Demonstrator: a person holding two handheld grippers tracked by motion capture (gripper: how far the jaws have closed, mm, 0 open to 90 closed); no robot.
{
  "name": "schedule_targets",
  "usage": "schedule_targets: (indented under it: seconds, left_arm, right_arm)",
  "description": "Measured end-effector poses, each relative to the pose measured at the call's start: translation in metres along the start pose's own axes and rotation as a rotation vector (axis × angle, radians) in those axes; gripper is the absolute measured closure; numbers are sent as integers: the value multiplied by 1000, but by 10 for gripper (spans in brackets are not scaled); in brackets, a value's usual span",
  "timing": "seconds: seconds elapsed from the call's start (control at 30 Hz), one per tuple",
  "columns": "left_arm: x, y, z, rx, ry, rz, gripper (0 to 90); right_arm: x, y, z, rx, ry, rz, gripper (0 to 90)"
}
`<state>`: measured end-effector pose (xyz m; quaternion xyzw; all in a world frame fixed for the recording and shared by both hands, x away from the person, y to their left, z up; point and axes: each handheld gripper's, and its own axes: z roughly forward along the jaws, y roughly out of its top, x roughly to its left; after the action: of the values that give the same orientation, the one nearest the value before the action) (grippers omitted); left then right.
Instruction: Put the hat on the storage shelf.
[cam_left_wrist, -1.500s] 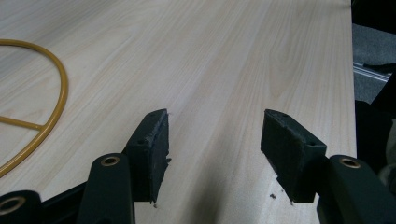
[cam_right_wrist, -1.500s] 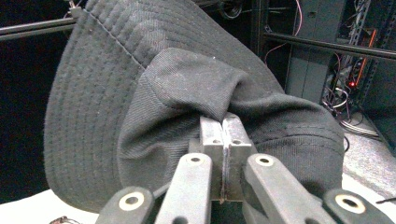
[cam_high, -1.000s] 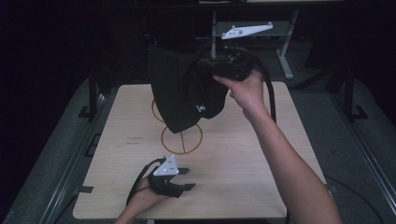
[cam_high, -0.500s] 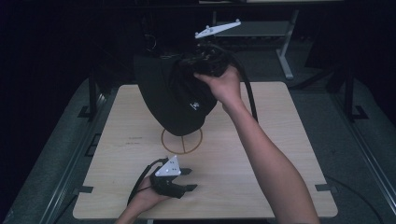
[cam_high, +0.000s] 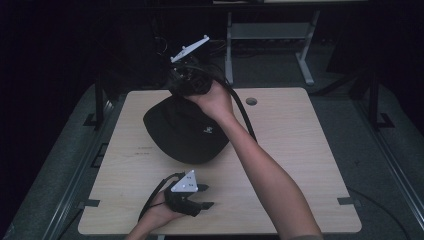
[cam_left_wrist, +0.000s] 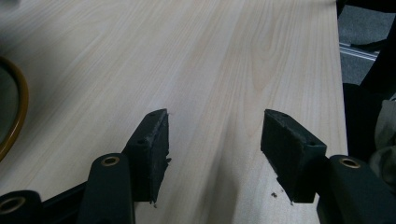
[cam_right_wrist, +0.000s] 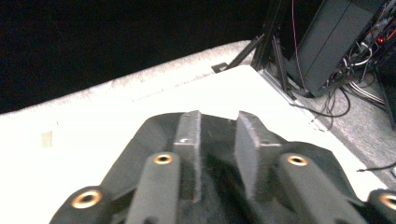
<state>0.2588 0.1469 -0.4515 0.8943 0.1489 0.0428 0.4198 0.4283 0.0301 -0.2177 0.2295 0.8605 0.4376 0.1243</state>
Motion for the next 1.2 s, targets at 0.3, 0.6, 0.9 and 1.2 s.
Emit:
schedule_targets:
  seconds: [0.3,0.6,0.9,1.2]
  left_arm:
    - [2,-1,-3,-13,9,-13,413]
    - [0,-1,-4,-12,7,-2,408]
    - [-1,-4,-7,-16,20,-14,392]
    - [0,-5,-8,-20,26,-18,372]
  right_arm:
    - [-15,-22,-10,-34,48,67,539]
    - [-25,-40,-28,-79,72,105,472]
    - [-34,-58,-42,-103,81,146,416]
    - [-38,-70,-52,-119,68,158,375]
